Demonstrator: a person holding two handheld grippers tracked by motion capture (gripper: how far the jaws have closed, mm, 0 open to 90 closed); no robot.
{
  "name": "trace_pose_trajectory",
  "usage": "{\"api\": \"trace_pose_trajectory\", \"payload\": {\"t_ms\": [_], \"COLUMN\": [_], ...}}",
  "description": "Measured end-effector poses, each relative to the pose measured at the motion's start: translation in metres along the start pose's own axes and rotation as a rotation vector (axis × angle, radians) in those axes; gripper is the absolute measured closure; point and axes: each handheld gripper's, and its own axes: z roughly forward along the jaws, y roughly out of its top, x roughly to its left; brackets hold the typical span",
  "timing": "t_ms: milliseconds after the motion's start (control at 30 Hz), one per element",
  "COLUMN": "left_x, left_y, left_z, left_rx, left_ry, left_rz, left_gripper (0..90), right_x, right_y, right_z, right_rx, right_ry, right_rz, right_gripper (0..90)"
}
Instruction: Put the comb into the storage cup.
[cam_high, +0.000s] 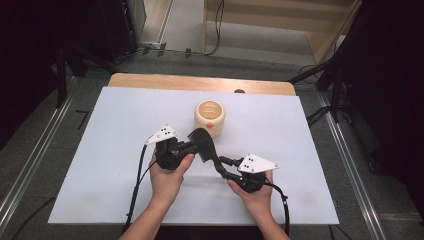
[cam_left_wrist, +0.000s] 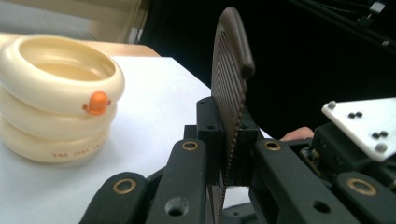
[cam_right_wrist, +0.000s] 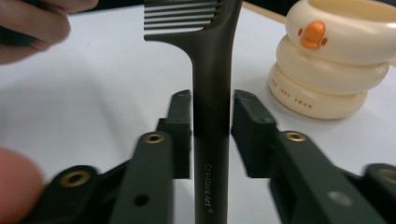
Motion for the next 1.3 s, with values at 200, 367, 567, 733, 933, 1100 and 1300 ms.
{"api": "trace_pose_trajectory", "payload": {"t_ms": [200,367,567,733,933,1100,1300], "left_x": [0.0,0.003,0.007,0.009,0.011,0.014,0.017], "left_y": [0.008,0.012,0.015,0.02,0.026,0.031,0.036], "left_z": [-0.007,-0.01,-0.012,-0.015,-0.018,-0.021,-0.025], "left_rx": [-0.01,-0.016,-0.02,-0.03,-0.041,-0.048,-0.058], "left_ry": [0.011,0.015,0.017,0.028,0.033,0.04,0.049], "left_rz": [0.034,0.044,0.043,0.057,0.066,0.065,0.078], "left_gripper": [86.7,86.7,86.7,86.7,86.7,86.7,86.7], "right_x": [-0.009,-0.015,-0.019,-0.023,-0.03,-0.037,-0.046], "right_y": [0.0,-0.003,-0.008,-0.013,-0.02,-0.025,-0.033], "right_z": [-0.01,-0.018,-0.025,-0.033,-0.042,-0.053,-0.069], "right_rx": [-0.065,-0.077,-0.081,-0.083,-0.068,-0.084,-0.092], "right_ry": [-0.01,-0.046,-0.078,-0.099,-0.121,-0.134,-0.175], "right_rz": [0.075,0.098,0.099,0.11,0.1,0.117,0.133], "right_gripper": [18.5,0.0,0.0,0.0,0.0,0.0,0.0]}}
